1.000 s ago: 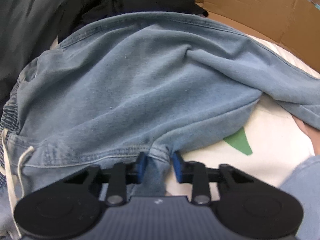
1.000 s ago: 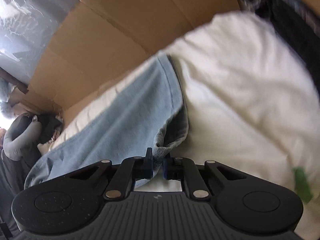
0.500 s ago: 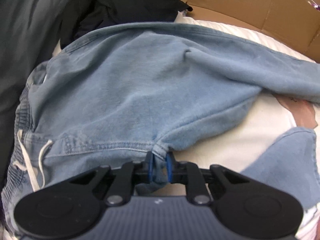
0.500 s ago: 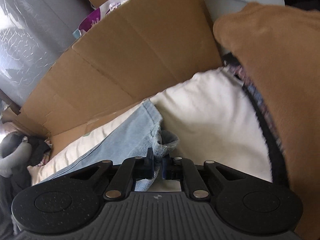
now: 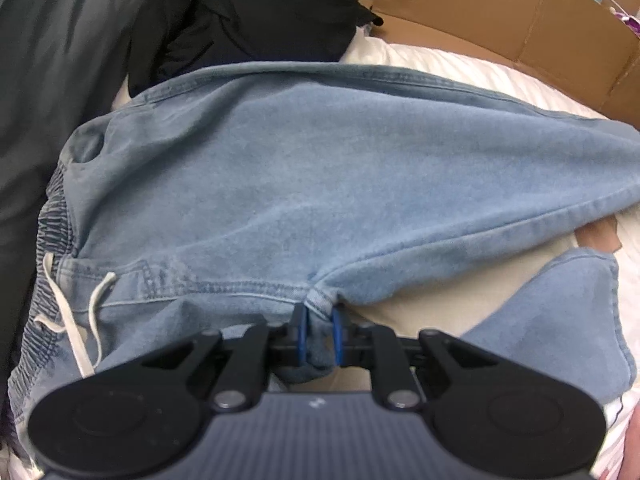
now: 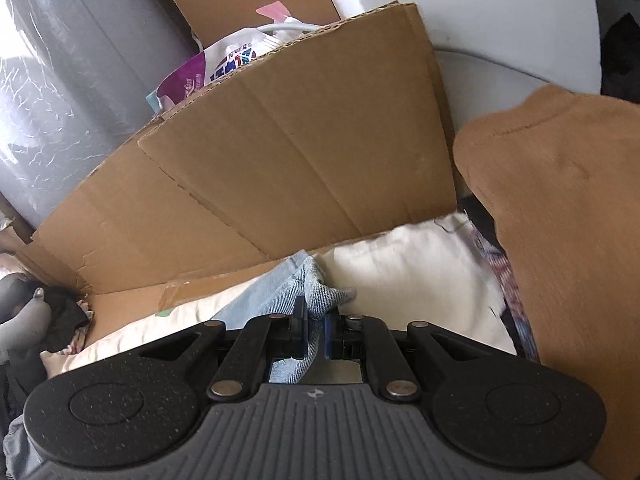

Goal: Fold clothes

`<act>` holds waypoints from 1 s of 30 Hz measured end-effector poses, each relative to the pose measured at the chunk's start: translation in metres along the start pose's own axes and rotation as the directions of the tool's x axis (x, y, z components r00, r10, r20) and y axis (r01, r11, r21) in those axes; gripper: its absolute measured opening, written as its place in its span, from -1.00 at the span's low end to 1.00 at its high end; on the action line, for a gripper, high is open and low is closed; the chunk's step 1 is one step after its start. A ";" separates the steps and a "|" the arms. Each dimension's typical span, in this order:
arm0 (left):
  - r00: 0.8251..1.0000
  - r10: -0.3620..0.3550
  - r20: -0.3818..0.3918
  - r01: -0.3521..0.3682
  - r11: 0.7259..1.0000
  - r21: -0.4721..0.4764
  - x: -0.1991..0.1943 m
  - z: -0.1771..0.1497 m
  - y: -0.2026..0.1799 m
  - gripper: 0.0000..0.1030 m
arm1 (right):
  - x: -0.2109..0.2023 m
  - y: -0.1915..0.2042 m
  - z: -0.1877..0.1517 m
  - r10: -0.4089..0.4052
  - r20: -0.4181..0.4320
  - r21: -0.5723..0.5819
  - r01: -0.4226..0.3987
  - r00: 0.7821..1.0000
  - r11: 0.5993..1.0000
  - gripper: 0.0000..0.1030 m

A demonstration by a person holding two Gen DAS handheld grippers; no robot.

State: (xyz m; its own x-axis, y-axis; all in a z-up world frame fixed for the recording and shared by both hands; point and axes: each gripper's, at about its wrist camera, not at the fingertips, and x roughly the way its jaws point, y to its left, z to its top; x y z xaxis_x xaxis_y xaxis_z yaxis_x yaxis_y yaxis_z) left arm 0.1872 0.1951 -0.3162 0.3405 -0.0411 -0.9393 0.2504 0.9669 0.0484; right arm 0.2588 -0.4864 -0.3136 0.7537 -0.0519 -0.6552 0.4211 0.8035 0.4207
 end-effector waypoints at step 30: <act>0.986 -0.097 0.139 0.114 0.986 -0.122 0.014 0.041 0.007 -0.48 | -0.013 -0.004 -0.022 -0.195 -0.004 -0.180 0.191 0.981 0.965 -0.50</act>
State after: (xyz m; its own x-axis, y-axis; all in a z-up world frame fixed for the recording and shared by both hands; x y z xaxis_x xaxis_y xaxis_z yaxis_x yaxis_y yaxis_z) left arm 0.2306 0.1913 -0.3149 0.4375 -0.1692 -0.8832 0.1749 0.9794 -0.1010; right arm 0.2365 -0.4755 -0.3208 0.6550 -0.2052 -0.7273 0.4598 0.8719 0.1681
